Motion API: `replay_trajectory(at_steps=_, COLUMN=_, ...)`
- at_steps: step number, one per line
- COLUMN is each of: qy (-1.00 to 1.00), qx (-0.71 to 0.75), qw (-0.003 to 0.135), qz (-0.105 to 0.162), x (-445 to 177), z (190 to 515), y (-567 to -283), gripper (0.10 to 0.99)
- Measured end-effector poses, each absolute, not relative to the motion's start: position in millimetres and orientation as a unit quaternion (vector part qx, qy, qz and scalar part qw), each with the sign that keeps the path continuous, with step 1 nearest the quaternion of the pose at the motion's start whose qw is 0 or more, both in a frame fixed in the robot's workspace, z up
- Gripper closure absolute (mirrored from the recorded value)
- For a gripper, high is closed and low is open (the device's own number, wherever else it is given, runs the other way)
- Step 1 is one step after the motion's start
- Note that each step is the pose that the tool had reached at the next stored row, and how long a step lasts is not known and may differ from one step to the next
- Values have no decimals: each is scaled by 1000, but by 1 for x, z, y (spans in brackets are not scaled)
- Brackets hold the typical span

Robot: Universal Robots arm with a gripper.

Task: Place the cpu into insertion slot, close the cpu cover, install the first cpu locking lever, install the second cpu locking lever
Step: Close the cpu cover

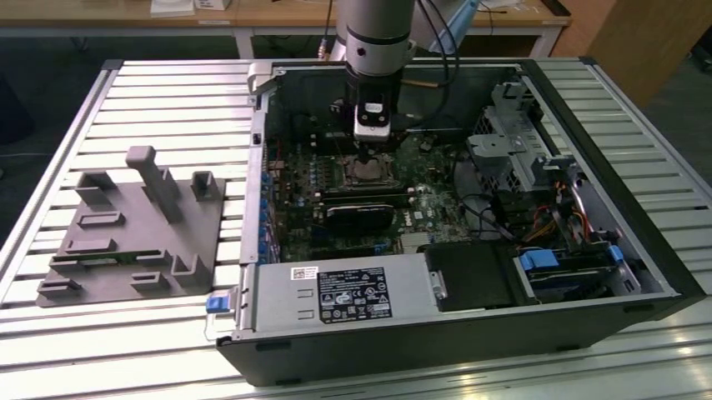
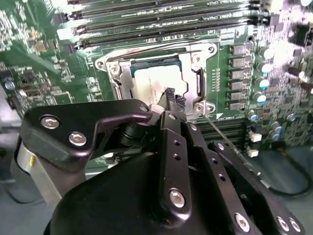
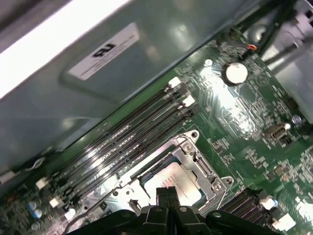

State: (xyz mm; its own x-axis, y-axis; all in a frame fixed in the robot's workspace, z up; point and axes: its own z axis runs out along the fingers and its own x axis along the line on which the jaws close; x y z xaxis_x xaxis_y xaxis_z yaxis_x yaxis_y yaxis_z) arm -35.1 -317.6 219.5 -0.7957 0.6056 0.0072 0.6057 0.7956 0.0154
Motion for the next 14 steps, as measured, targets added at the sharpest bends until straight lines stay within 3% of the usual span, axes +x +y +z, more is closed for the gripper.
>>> replay_trajectory(at_steps=14, qy=-977, qx=-214, qw=2, qz=-8, x=-35, z=220, y=-318, gripper=980)
